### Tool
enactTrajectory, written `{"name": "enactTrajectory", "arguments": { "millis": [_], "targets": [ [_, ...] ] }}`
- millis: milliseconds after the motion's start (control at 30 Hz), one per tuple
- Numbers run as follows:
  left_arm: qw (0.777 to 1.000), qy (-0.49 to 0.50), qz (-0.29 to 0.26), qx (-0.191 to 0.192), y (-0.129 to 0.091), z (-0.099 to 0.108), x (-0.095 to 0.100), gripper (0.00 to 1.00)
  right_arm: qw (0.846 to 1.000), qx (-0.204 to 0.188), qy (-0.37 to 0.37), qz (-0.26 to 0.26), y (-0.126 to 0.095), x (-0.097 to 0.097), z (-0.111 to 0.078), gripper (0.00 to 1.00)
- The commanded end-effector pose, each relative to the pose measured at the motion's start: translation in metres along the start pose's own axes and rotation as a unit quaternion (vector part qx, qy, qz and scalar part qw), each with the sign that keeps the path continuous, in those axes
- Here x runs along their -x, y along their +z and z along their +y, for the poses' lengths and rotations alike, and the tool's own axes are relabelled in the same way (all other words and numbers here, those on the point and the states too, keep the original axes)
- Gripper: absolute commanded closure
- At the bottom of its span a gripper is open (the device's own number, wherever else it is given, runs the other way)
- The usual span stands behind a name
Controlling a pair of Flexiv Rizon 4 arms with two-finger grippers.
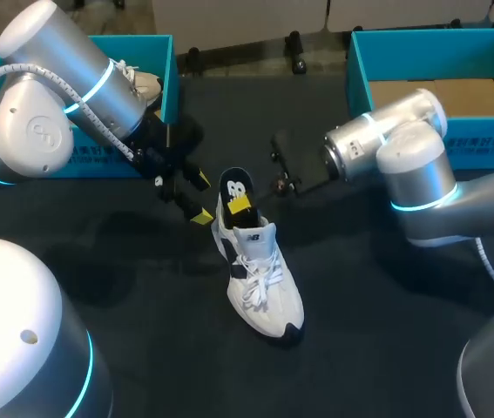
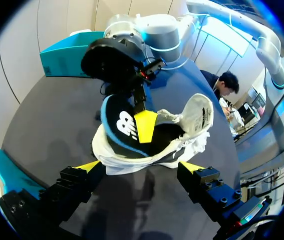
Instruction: Take the shoe out of the shoebox, open the shoe tongue, remove and reinsert the insole, then place the shoe into the shoebox
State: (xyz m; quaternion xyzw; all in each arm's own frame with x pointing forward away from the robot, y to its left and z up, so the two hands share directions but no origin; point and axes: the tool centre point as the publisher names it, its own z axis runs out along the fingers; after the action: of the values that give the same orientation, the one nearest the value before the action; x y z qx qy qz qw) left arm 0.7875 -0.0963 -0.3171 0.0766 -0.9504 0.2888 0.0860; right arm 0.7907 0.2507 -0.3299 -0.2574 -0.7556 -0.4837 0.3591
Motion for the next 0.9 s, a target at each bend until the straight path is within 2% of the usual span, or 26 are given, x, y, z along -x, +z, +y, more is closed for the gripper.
{"name": "enactTrajectory", "arguments": {
  "millis": [33,233,500,600,700,733,900],
  "targets": [
    [1.000,0.000,0.000,0.001,0.000,0.000,0.000,0.00,1.000,0.000,-0.005,-0.010,-0.008,0.001,0.004,0.75],
    [1.000,0.000,0.000,0.001,0.000,0.000,0.000,0.00,1.000,0.012,-0.002,-0.023,-0.009,0.004,-0.004,0.60],
    [1.000,0.000,0.000,0.001,0.000,0.000,0.000,0.00,0.999,0.028,0.001,-0.031,-0.007,0.000,-0.011,0.65],
    [1.000,0.000,0.000,0.001,0.000,0.000,0.000,0.00,0.999,0.026,0.002,-0.030,-0.005,0.004,-0.007,0.68],
    [1.000,0.000,0.000,0.001,0.000,0.000,0.000,0.00,0.999,0.018,0.007,-0.028,-0.003,0.007,-0.004,0.84],
    [1.000,0.000,0.000,0.001,0.000,0.000,0.000,0.00,1.000,0.014,0.008,-0.026,-0.002,0.008,-0.002,0.98],
    [1.000,0.000,0.000,0.001,0.000,0.000,0.000,0.00,1.000,-0.001,0.019,-0.016,0.000,0.012,0.000,1.00]
  ]
}}
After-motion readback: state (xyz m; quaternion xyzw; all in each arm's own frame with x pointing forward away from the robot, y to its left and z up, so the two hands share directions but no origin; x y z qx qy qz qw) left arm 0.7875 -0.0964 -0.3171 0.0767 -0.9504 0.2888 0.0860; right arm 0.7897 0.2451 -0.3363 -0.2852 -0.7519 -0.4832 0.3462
